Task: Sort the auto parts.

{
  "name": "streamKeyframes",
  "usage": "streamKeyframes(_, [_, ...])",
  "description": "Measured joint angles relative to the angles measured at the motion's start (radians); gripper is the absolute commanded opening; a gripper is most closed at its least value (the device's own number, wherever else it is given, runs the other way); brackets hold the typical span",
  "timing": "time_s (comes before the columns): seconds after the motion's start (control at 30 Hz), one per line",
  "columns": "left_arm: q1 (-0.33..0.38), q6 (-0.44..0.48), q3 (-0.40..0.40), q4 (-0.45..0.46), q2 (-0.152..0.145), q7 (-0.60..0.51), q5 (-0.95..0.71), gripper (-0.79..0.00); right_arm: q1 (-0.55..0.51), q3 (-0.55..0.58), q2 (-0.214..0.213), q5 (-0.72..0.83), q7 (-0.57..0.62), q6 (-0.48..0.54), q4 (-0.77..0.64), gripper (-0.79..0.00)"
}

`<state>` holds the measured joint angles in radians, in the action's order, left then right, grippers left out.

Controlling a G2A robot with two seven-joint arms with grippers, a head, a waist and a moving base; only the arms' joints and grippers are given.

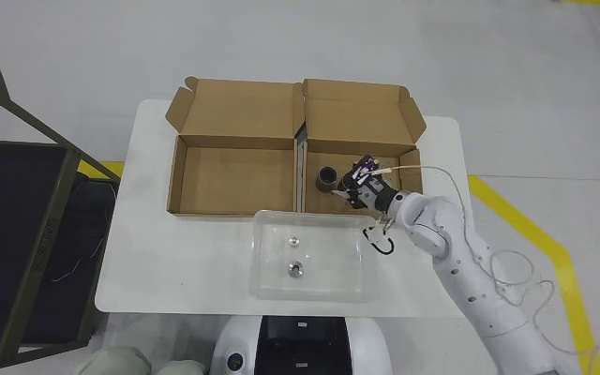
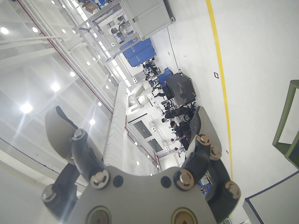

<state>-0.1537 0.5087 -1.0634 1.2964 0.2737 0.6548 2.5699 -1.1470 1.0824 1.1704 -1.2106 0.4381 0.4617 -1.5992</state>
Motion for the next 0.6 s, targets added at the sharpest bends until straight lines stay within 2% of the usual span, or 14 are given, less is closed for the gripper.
streamKeyframes(0.27, [0.0, 0.0, 0.0, 0.0, 0.0, 0.0, 0.0, 0.0, -0.061, 0.016, -0.013, -0.023, 0.023, 0.062, -0.146, -0.188])
streamKeyframes(0.6, [0.0, 0.0, 0.0, 0.0, 0.0, 0.0, 0.0, 0.0, -0.131, -0.03, -0.022, -0.087, 0.049, 0.132, -0.271, -0.172])
